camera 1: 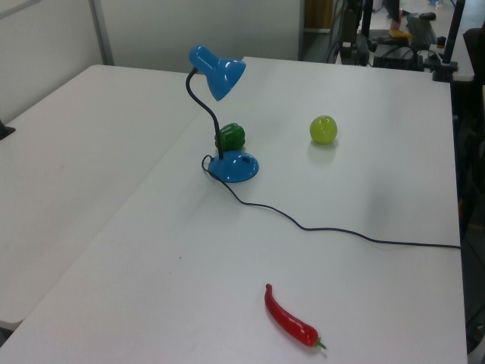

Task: Turn on desk lamp

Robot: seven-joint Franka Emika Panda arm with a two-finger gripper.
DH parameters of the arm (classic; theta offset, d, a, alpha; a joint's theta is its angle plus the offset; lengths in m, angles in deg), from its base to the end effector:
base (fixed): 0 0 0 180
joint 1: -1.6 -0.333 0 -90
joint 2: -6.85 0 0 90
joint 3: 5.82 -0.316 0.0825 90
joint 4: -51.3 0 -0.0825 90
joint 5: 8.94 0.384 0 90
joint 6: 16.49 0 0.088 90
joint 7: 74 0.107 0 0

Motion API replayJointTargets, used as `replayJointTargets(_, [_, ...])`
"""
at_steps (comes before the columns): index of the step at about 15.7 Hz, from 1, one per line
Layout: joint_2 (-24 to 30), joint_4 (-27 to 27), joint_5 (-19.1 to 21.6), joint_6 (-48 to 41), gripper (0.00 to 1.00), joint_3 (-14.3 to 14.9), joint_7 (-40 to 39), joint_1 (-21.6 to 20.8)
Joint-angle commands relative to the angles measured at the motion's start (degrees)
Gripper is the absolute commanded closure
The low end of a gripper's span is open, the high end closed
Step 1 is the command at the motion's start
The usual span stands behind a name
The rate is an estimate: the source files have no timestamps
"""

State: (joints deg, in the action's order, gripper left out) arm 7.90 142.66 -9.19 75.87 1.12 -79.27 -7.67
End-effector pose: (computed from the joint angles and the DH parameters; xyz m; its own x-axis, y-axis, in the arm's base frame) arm 0.5525 0.0214 0.6270 0.9906 0.1324 0.0353 0.1322 -0.9912 0.0054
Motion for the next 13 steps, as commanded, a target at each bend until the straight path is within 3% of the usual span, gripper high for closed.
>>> replayJointTargets(1, [0.2, -0.3, 1.1, -1.3, 0.00, 0.5, -0.6, -0.7])
replayJointTargets(12, [0.2, -0.3, 1.1, -1.0, 0.00, 0.5, -1.3, -0.7])
replayJointTargets(13, [0.1, -0.3, 1.1, -1.0, 0.04, 0.5, -1.3, -0.7])
